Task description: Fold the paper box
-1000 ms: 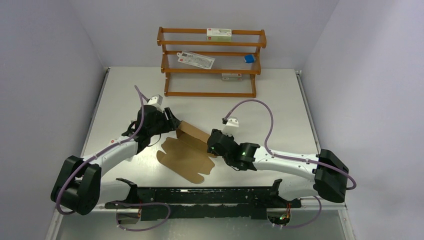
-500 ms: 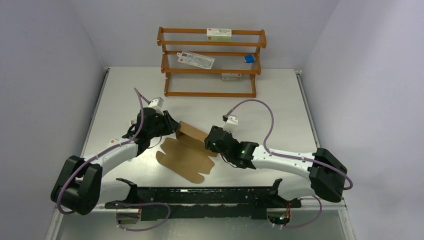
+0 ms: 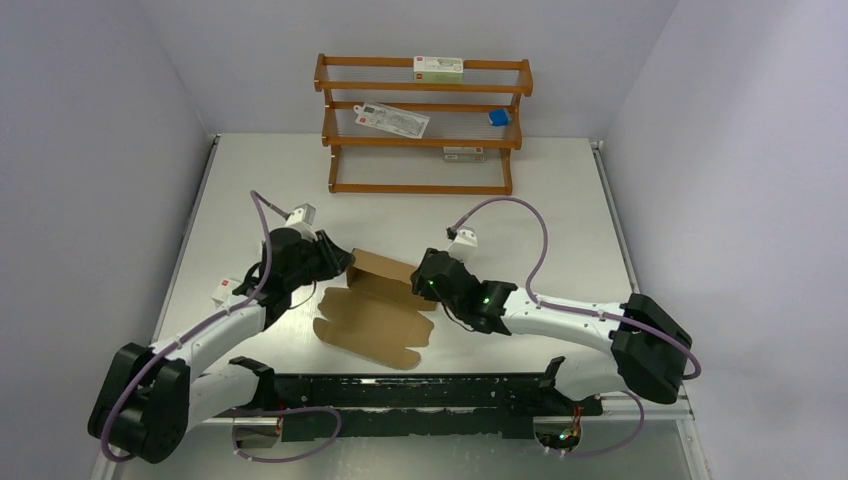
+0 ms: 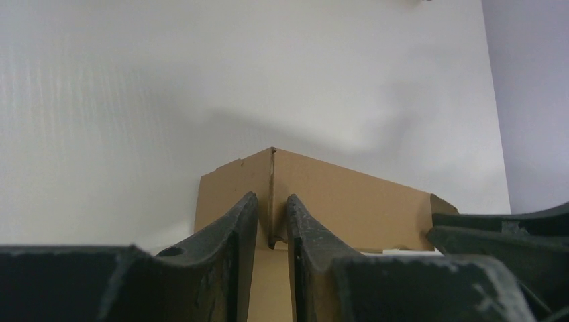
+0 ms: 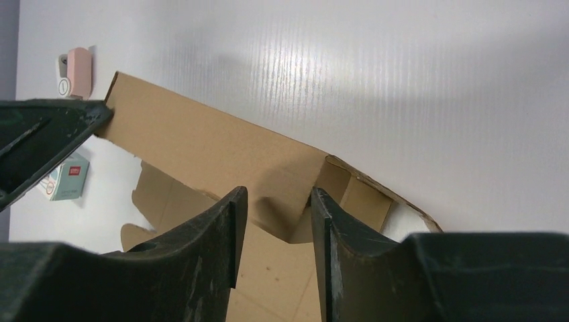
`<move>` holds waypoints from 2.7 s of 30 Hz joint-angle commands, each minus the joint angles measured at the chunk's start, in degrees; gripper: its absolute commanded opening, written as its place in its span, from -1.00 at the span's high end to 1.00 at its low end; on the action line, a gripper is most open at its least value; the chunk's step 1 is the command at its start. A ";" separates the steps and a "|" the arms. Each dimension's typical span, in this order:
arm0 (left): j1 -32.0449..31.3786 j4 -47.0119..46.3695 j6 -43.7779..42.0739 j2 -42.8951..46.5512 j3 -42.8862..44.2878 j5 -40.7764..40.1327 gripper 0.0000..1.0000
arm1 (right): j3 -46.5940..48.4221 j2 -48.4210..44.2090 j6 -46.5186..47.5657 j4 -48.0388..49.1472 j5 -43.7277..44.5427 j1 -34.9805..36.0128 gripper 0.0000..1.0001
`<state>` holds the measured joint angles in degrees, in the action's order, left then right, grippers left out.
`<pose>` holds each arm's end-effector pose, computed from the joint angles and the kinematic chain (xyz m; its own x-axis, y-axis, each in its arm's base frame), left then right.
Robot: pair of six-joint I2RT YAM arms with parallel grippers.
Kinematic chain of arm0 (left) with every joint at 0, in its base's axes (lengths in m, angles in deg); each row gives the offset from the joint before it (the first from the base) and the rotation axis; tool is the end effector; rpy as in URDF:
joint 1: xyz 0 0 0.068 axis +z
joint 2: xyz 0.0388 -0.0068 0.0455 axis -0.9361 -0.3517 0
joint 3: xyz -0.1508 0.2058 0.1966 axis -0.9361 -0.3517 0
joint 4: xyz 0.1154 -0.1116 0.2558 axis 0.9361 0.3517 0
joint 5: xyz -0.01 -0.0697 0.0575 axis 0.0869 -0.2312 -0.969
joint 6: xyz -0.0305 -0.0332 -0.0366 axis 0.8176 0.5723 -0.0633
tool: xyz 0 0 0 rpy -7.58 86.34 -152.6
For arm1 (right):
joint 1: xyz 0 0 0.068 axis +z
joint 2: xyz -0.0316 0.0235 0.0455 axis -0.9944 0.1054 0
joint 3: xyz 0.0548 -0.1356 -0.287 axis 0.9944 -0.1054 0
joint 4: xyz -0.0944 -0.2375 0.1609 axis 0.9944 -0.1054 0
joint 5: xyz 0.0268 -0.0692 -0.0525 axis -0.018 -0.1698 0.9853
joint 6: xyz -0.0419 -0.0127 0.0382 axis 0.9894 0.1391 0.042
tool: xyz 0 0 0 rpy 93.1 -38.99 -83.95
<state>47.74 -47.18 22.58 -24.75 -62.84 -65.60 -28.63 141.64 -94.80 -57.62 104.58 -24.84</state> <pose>0.2244 -0.0965 0.2101 -0.6289 -0.3873 -0.6742 0.1564 0.7864 -0.5976 0.1712 0.2470 0.2335 -0.6357 0.3067 -0.7084 -0.0782 0.8873 0.4544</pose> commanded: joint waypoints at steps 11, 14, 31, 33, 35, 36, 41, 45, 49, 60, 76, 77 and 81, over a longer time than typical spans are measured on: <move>-0.04 3.31 6.68 13.13 -10.12 3.93 0.45 | -1.05 3.09 -0.55 12.90 -9.29 -3.01 0.35; -0.04 3.96 7.29 15.67 -11.63 3.40 0.45 | -1.31 3.95 -0.92 14.59 -10.74 -3.35 0.42; -0.04 9.23 6.22 18.88 -10.26 -3.30 0.25 | -4.75 -4.22 9.16 15.36 -8.91 -7.81 0.15; -0.04 8.80 6.29 18.50 -10.42 -3.53 0.24 | -5.44 -6.05 10.49 14.69 -8.91 -8.61 0.12; -0.04 7.66 6.50 17.78 -10.59 -3.56 0.23 | -6.44 -8.10 11.05 13.70 -8.81 -9.34 0.06; -0.04 7.23 6.51 17.43 -10.62 -3.40 0.22 | -7.12 -9.08 11.46 13.22 -8.57 -9.63 0.03; -0.04 6.77 6.34 16.59 -10.44 -3.18 0.20 | -12.52 -12.61 10.26 13.28 -5.51 -10.51 -0.08; -0.04 6.83 6.18 16.73 -10.21 -2.91 0.20 | -17.28 -11.91 6.38 17.31 -4.52 -10.51 0.00; -0.04 6.77 6.07 16.38 -10.16 -2.70 0.20 | -20.04 -8.20 5.63 24.60 -5.42 -10.50 0.07; -0.04 5.65 6.68 16.00 -10.56 -1.87 0.20 | -23.05 6.89 4.77 44.27 -6.64 -8.81 0.20; -0.04 5.35 7.22 16.41 -10.66 -0.98 0.20 | -21.47 11.66 12.90 56.46 -10.62 -4.58 0.30; -0.04 5.47 7.22 16.50 -10.57 -0.95 0.20 | -21.55 12.47 13.35 57.97 -11.43 -4.59 0.31; 0.01 6.37 6.97 16.97 -10.34 -1.44 0.20 | -22.01 15.44 15.50 63.20 -13.01 -4.35 0.34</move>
<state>47.91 -42.96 29.71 -8.38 -73.79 -68.22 -51.26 154.77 -82.73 -3.46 93.70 -29.82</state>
